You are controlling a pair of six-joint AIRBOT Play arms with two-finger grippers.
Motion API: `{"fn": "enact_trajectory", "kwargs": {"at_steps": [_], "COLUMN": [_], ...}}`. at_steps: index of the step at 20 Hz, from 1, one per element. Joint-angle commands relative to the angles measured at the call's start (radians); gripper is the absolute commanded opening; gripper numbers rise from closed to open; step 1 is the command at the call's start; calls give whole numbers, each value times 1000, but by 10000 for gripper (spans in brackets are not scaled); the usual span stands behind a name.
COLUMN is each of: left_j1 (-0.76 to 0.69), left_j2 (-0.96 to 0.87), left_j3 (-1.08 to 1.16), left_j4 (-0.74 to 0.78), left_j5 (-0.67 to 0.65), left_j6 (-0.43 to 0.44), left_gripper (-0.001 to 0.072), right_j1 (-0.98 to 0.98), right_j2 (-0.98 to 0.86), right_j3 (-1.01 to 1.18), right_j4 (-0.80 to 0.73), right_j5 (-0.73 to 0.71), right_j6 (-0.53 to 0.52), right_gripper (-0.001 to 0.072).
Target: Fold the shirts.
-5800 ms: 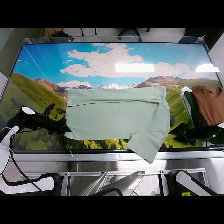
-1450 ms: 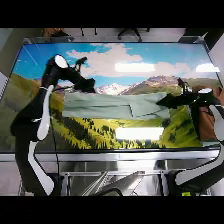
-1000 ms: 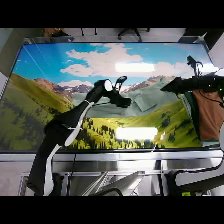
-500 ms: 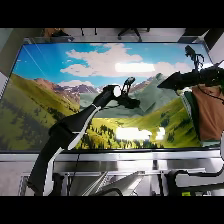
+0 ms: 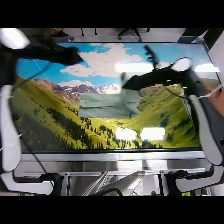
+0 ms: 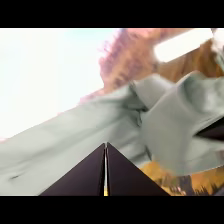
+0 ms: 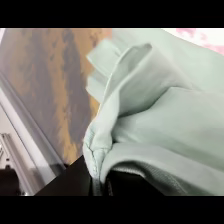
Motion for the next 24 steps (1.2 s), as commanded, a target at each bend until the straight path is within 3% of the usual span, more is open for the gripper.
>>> {"fn": "enact_trajectory", "kwargs": {"at_steps": [1, 2, 3, 4, 5, 7, 10, 14, 18, 20, 21, 24], "left_j1": [195, 226, 246, 257, 263, 263, 263, 263, 263, 263, 263, 263], "left_j2": [201, 240, 271, 299, 320, 358, 399, 423, 423, 423, 423, 423], "left_j3": [-53, -97, -144, -200, -255, -369, -506, -573, -573, -573, -573, -573], "left_j4": [-2, -2, -3, -2, -3, -3, -56, -107, -122, -133, -133, -132], "left_j5": [-56, -48, -42, -28, -14, -3, 40, 55, 48, 48, 48, 49], "left_j6": [9, 21, 33, 41, 44, 66, 109, 125, 126, 126, 126, 126], "left_gripper": [15, 15, 14, 14, 14, 15, 14, 15, 15, 15, 15, 15], "right_j1": [308, 394, 473, 528, 555, 541, 426, 138, -157, -241, -256, -243], "right_j2": [-140, -201, -264, -305, -323, -297, -209, -90, -51, -51, -55, -99], "right_j3": [1, 1, 1, 1, 1, 1, 1, 1, -10, -89, -140, -254], "right_j4": [73, 122, 213, 315, 385, 359, 223, -29, -49, -49, -49, -48], "right_j5": [-403, -553, -693, -798, -838, -779, -613, -301, -42, -16, -24, -65], "right_j6": [-38, -145, -291, -408, -492, -510, -365, -39, 29, 37, 37, 20], "right_gripper": [28, 153, 473, 594, 594, 575, 559, 562, 578, 601, 646, 646]}}
